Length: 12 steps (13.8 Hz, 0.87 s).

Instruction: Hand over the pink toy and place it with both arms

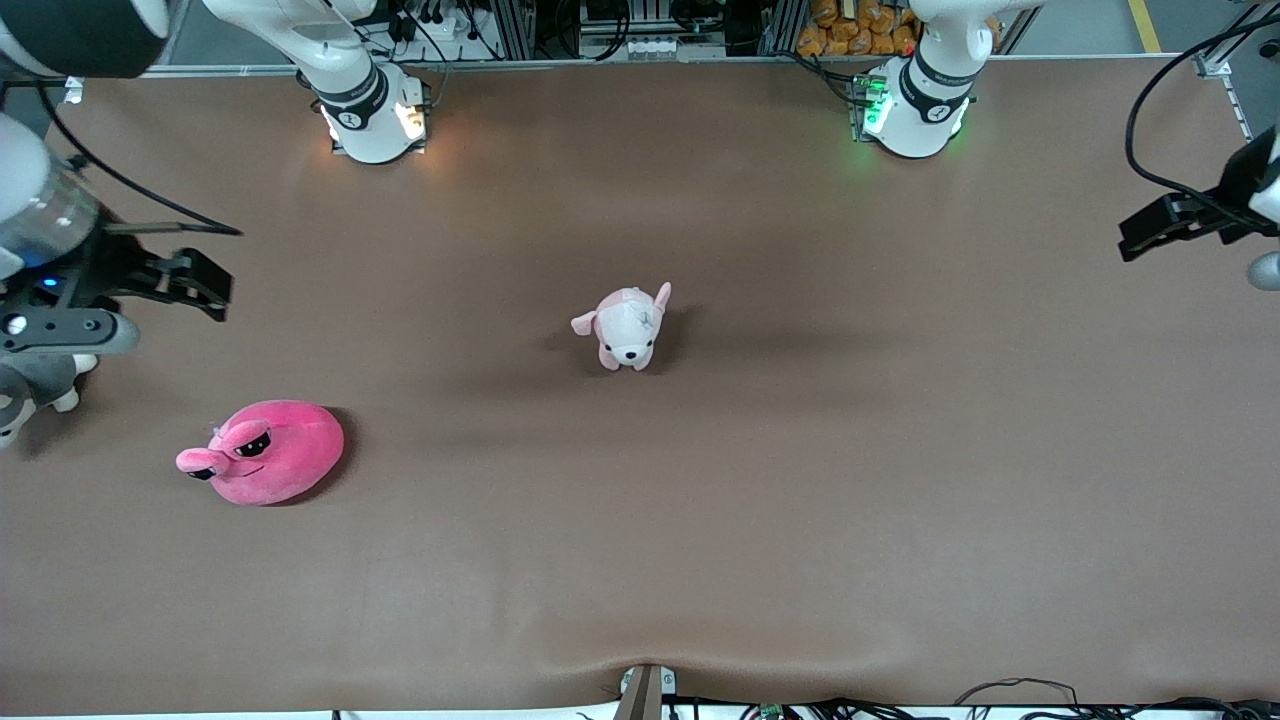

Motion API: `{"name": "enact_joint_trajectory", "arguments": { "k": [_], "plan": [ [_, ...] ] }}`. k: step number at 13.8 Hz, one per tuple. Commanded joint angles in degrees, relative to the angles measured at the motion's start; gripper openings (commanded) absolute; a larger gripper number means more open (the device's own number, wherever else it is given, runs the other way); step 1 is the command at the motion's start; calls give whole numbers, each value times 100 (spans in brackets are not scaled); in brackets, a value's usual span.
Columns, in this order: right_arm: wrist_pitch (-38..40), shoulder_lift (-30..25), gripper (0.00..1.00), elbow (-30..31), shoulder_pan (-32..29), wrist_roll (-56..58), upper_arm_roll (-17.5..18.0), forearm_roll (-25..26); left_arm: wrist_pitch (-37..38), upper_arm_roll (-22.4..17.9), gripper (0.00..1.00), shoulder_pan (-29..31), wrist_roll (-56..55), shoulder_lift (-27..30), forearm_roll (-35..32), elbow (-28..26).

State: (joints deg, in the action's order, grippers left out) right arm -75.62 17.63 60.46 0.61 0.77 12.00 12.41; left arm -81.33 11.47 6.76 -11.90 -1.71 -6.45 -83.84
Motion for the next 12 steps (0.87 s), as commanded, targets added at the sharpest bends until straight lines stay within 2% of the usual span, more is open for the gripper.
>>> {"name": "enact_joint_trajectory", "arguments": {
  "k": [1,3,5,7,8,9,11,12],
  "plan": [
    [152,-427,100,281,-674,723,13,-638,-654,-1091,100,-840,318,951,634,-1192],
    [-196,-812,100,981,-1315,687,13,-1431,-726,-1217,100,-1202,329,1312,584,-1590],
    [-811,-1513,100,2051,-1327,679,22,-1504,-735,-1165,100,-1317,302,1620,260,-1915],
    [-1339,-2305,100,3177,-1274,679,75,-1522,-709,-1121,100,-1309,311,1648,214,-1969],
    [-1533,-2552,100,3469,-1135,679,118,-1513,-700,-1112,100,-1309,354,1605,214,-1935],
    [-1535,-2572,100,3498,-942,470,162,-1452,-700,-1112,100,-1309,381,1578,214,-1899],
    [-1517,-2519,100,3403,-625,-748,171,-1434,-700,-1094,100,-1317,399,1578,214,-1899],
    [-1482,-2406,100,3124,-511,-1032,163,-1373,-674,-1059,100,-1309,399,1586,214,-1899]
  ]
}}
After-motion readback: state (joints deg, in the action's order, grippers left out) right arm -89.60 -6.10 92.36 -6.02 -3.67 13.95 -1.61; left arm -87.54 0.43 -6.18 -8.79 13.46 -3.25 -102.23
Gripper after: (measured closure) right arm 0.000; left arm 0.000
